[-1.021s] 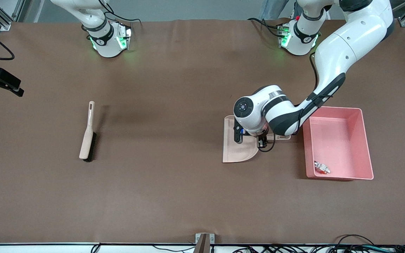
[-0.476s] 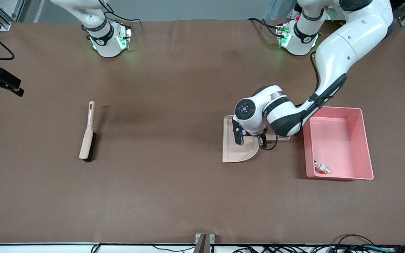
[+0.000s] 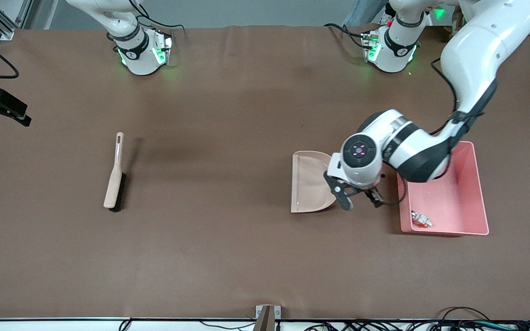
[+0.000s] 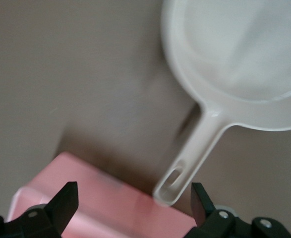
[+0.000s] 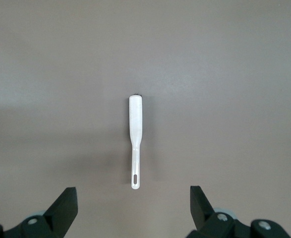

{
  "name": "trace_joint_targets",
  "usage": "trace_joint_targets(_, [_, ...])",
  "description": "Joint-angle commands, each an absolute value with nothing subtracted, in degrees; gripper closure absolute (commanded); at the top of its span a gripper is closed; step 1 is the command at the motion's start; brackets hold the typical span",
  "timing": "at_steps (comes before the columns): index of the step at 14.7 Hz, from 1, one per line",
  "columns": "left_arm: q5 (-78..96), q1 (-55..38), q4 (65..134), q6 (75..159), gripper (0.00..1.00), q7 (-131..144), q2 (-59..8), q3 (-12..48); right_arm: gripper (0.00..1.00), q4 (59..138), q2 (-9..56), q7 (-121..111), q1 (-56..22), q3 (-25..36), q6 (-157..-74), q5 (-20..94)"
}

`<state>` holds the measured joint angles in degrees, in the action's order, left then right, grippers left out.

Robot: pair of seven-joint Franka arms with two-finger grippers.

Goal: Clean e-waste and dump in bin

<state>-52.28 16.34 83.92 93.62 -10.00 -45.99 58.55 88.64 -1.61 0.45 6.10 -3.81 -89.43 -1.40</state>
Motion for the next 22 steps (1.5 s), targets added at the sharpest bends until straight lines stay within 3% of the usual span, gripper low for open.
trace_joint_targets(1, [-50.02,16.95,79.29,91.41,0.00,-2.66,-44.65,59.58,0.00,87.98,-1.41,1.32,5.89,-3.96,-89.30,-2.37])
trace_joint_targets(8, [-49.13,30.66,77.70,89.39,0.00,7.65,-44.65,74.69,0.00,87.98,-1.49,1.32,5.71,-3.96,-89.30,-2.37])
trace_joint_targets(11, [-48.95,30.15,77.87,85.78,0.00,7.73,-37.64,74.53,0.00,87.98,-1.49,1.32,5.71,-3.96,-89.21,-2.46])
trace_joint_targets(16, [-47.99,29.89,77.78,85.08,0.00,7.04,-36.04,73.92,0.00,87.98,-1.49,1.41,5.71,-4.04,-89.21,-2.37])
trace_joint_targets(22, [-38.81,14.78,75.59,87.80,0.00,7.12,-22.96,49.35,0.00,87.98,-1.49,1.41,5.71,-4.04,-89.21,-2.37])
